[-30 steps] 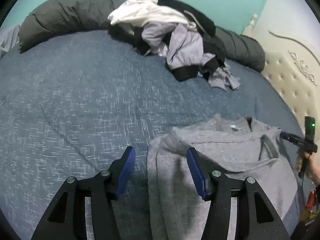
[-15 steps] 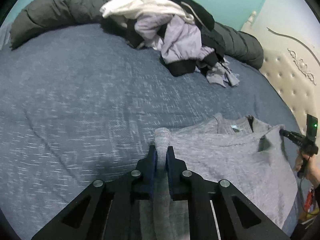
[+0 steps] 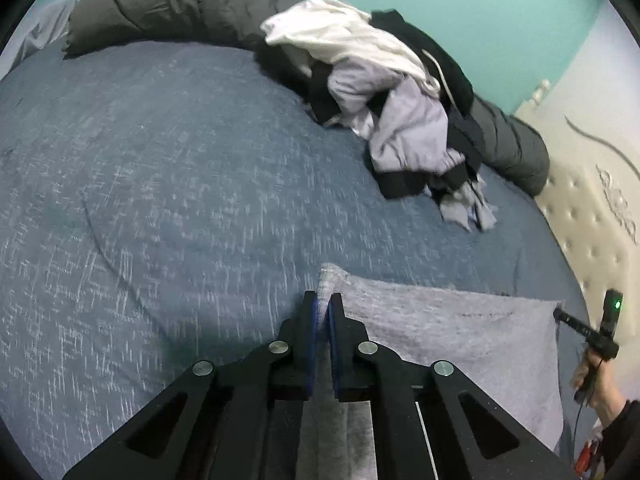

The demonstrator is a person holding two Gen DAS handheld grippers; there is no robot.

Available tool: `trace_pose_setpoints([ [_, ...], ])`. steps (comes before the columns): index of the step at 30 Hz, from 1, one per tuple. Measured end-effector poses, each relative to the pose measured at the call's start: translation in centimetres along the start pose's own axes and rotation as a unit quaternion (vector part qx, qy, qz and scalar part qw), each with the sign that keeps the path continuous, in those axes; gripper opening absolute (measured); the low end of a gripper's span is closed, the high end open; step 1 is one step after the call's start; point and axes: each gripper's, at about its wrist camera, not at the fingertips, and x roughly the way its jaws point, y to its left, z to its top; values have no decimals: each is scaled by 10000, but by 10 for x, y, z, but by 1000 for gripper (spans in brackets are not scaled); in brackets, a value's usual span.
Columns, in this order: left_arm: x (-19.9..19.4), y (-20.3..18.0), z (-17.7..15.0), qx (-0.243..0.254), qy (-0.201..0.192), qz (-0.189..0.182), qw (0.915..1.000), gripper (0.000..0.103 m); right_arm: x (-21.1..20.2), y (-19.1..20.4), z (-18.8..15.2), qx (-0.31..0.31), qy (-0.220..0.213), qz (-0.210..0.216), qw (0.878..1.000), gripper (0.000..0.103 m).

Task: Fold clothes

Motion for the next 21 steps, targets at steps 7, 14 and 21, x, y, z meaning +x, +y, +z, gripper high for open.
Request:
trace_pose_setpoints([
  [7, 29, -6, -8, 230, 628, 358, 9971, 9, 29, 3, -7, 121, 564, -131, 9982, 10],
  [14, 4, -40, -12, 803, 247, 562, 9949, 18, -8, 10, -4, 213, 117, -510, 9984, 16],
  [21, 10, -71, -33, 666, 595, 84, 9960, 18, -7, 84, 8, -171, 330, 638, 9973, 16],
])
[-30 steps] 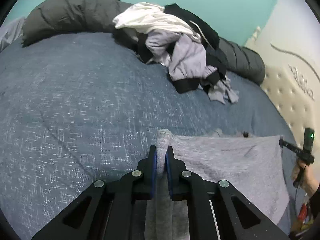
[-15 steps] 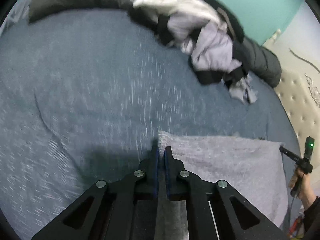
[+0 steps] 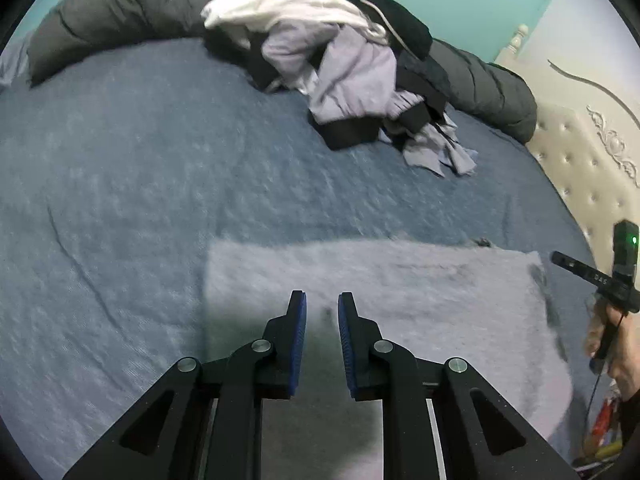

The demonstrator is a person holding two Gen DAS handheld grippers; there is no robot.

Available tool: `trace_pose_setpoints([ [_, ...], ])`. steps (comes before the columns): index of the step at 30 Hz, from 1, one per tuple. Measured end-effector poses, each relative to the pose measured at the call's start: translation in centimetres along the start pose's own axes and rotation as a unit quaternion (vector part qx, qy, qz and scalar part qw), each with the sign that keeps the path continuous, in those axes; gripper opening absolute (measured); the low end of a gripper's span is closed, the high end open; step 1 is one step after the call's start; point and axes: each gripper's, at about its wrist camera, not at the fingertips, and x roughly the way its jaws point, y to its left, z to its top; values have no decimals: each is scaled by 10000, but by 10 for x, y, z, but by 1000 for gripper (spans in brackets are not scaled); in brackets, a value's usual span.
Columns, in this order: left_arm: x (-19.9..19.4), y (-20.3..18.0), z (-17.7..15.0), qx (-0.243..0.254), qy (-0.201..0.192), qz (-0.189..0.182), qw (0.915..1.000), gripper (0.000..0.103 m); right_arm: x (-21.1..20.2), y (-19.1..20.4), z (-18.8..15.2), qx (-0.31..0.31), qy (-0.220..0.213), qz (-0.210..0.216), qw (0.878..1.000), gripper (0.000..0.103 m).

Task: Fold clothes

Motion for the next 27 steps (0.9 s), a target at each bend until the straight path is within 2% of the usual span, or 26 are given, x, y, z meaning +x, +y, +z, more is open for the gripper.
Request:
trace_pose_setpoints([
  [2, -1, -6, -11, 9, 39, -30, 10000, 18, 15, 30, 3, -191, 203, 265, 9993, 16],
  [6, -1, -12, -33, 103, 59, 72, 9999, 18, 44, 78, 2, -448, 457, 455, 9969, 16],
  [12, 6, -14, -53, 119, 163, 62, 9998, 18, 83, 127, -1, -693, 649, 461, 9944, 16],
  [15, 7, -13, -59, 145, 180, 18, 9997, 18, 106, 140, -11, -910, 1064, 263, 9898, 16],
  [17, 7, -11, -62, 127, 186, -46, 9997, 18, 114, 143, -20, -940, 1234, 297, 9874, 17],
  [20, 7, -8, -65, 110, 185, -108, 9997, 18, 108, 141, -19, -891, 1215, 370, 9879, 17],
  [23, 7, -8, -66, 110, 165, -122, 9997, 18, 97, 138, -8, -727, 896, 384, 9926, 18],
  [24, 7, -7, -67, 95, 158, -127, 9997, 19, 93, 136, -4, -672, 788, 387, 9939, 24],
  [25, 8, -7, -68, 90, 159, -128, 9998, 19, 95, 138, -1, -642, 794, 415, 9939, 39],
  [27, 7, -8, -68, 105, 165, -127, 9997, 22, 100, 142, 3, -638, 834, 409, 9936, 52],
])
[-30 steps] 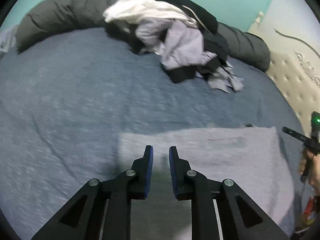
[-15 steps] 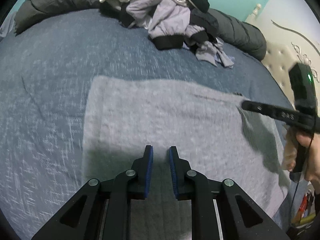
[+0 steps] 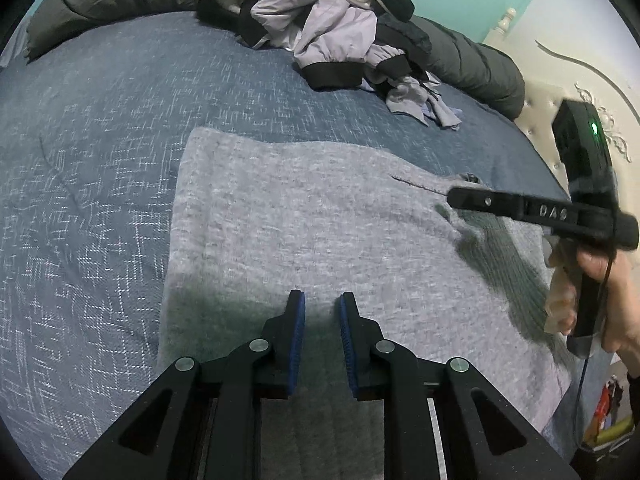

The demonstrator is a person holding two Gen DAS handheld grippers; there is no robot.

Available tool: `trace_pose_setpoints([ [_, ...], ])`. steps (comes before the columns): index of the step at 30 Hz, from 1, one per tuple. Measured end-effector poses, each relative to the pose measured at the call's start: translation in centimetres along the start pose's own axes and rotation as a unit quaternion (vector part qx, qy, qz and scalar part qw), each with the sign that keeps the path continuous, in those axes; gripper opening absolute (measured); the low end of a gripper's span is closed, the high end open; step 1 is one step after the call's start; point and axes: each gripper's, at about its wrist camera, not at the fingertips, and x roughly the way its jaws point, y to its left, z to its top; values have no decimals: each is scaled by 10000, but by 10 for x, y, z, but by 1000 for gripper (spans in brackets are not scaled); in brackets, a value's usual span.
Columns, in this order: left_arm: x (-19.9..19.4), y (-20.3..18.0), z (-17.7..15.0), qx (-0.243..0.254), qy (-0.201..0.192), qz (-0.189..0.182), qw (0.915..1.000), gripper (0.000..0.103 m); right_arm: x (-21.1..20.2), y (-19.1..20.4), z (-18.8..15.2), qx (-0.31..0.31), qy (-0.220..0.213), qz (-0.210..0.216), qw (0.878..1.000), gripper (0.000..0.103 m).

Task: Fold clothes

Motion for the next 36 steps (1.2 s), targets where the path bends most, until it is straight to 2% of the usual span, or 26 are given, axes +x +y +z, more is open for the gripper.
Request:
trace_pose_setpoints([
  [4, 0, -1, -1, 27, 16, -15, 10000, 24, 23, 10, -2, -292, 323, -284, 9986, 52],
  [6, -1, -1, -1, 28, 18, -31, 10000, 24, 26, 14, -6, -434, 279, -387, 9979, 51],
  [8, -2, 0, -2, 23, 9, -51, 10000, 24, 25, 16, -8, -522, 225, -351, 9978, 38],
  [10, -2, 0, -2, 19, 2, -67, 10000, 24, 23, 18, -9, -603, 168, -374, 9973, 11],
  [12, -3, 0, -3, 4, -6, -79, 10000, 24, 19, 20, -10, -676, 106, -465, 9966, 7],
  [16, -4, -1, -3, -11, -11, -73, 10000, 25, 11, 21, -13, -783, -57, -474, 9958, 5],
  [20, -4, 0, -4, -25, -24, -66, 10000, 25, -11, 17, -7, -730, -590, -612, 9937, 5],
  [22, -4, 0, -4, -36, -23, -60, 10000, 25, -13, 20, -2, -814, -691, -697, 9918, 5],
  [25, -3, 0, -3, -61, -18, -49, 10000, 25, 1, 18, 5, -790, -526, -697, 9930, 5],
  [29, -3, 0, -3, -63, 7, -40, 10000, 25, 18, 1, 9, -365, -270, -353, 9983, 6],
  [31, -3, 0, -3, -63, 16, -41, 10000, 25, 5, -7, 10, -197, -498, -166, 9984, 9],
  [33, -4, 1, -3, -57, 24, -37, 10000, 25, -14, -20, 12, -35, -693, -193, 9974, 9],
  [36, -7, 0, -5, -71, 20, -19, 10000, 25, -33, -43, 13, 202, -716, -216, 9970, 9],
])
